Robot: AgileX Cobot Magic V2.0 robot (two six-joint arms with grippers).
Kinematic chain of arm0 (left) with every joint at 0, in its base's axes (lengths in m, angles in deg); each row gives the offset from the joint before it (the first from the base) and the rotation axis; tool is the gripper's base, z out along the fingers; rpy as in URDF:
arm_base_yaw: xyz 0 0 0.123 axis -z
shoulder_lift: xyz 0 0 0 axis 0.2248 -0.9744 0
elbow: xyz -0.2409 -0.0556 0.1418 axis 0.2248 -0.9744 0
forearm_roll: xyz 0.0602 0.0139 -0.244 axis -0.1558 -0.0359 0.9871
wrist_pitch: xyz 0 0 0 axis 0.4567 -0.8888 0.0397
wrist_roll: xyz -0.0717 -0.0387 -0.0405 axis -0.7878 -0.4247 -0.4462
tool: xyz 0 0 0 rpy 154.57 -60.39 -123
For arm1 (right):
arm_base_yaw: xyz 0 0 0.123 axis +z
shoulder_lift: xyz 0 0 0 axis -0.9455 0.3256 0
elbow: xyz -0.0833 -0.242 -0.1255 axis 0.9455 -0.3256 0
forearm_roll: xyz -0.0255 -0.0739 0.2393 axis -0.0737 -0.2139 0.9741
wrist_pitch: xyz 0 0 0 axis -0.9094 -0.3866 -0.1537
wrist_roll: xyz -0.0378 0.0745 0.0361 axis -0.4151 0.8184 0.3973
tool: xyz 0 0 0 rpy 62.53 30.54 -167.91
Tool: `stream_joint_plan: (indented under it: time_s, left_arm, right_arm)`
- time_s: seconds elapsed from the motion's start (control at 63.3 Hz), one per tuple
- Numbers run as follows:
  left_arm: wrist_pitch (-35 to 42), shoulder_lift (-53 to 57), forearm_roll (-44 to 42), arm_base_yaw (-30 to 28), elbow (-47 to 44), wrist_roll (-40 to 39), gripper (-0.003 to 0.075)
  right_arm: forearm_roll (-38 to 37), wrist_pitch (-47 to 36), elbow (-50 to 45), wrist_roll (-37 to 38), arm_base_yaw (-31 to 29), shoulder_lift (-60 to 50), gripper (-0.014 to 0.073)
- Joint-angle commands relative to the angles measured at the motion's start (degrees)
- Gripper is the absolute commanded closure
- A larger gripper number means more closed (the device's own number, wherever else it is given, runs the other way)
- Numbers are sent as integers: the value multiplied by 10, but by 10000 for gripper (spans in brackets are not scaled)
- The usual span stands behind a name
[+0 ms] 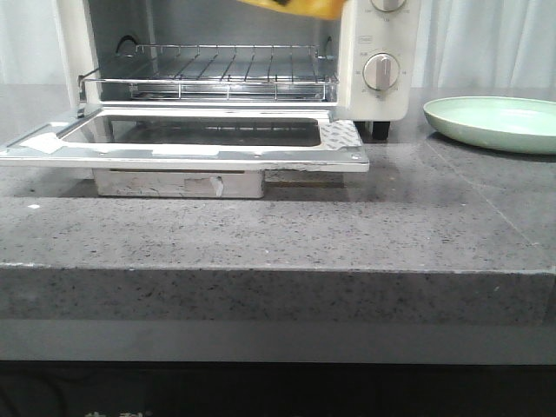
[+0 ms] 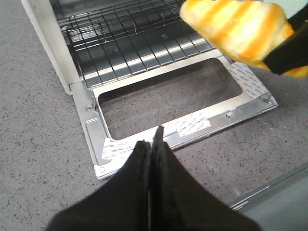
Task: Put bread in oven
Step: 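Lift the croissant with the right gripper and carry it into the oven, then lower the croissant onto the oven rack and open the right gripper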
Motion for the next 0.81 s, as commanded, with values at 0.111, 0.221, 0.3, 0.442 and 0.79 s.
stream_joint_plan:
  time_s: [0.111,0.221,0.3,0.442,0.79]
  left_arm:
    - [41,-15,-5,0,14,-7,739]
    - [41,-30,-5,0,14,-7,739]
    - [41,-42,-5,0,14,-7,739]
    - [37,-63,-36,0,14,4,739]
    - [45,-66,-12,1,14,4,739]
  right_arm:
    - [-84,8,127,55,20,64,548]
    - [-160,39,186,93,32,111,548]
    - [-195,52,220,107,34,147,548]
    - [-207,61,268,107,34,194,548]
    - [-209,-8,291,107,34,218,548]
